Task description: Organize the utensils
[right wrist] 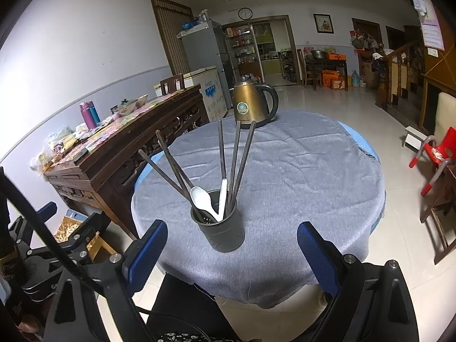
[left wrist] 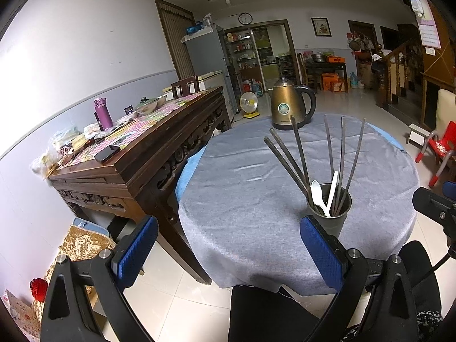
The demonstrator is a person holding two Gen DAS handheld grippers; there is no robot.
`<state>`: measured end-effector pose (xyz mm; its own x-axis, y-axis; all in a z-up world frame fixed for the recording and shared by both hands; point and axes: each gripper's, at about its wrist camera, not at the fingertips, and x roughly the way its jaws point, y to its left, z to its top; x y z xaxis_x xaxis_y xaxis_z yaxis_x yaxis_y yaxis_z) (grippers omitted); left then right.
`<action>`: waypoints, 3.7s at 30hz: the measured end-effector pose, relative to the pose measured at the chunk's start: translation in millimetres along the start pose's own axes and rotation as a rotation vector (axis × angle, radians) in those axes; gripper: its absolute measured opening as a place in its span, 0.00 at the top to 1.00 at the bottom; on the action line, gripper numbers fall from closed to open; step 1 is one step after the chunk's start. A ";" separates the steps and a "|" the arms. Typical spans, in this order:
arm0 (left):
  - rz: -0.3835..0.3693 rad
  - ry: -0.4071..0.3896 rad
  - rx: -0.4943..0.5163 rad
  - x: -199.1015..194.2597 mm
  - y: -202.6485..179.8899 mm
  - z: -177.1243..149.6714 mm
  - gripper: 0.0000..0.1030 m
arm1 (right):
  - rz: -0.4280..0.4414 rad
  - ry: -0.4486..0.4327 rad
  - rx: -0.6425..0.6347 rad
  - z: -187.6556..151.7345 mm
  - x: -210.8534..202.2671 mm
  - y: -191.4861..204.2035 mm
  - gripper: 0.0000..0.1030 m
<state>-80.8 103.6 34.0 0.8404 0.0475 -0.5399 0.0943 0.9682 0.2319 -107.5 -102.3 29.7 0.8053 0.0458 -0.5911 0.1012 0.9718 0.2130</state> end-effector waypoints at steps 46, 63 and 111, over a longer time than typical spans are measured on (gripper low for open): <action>-0.006 0.082 -0.013 53.6 -1.7 14.5 0.03 | 0.118 -0.038 0.149 12.8 30.2 -43.8 0.19; 0.066 0.144 -0.056 78.3 -10.9 25.4 0.03 | 0.073 0.068 0.066 38.1 76.5 -29.1 0.19; -0.053 0.263 -0.171 128.8 -0.6 -3.2 0.03 | 0.094 0.070 0.120 22.5 91.6 -66.2 0.18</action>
<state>25.7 109.9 -38.3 0.6679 0.0362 -0.7434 0.0241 0.9972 0.0703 -27.2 -167.6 -21.1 0.7724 0.1555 -0.6158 0.0992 0.9281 0.3589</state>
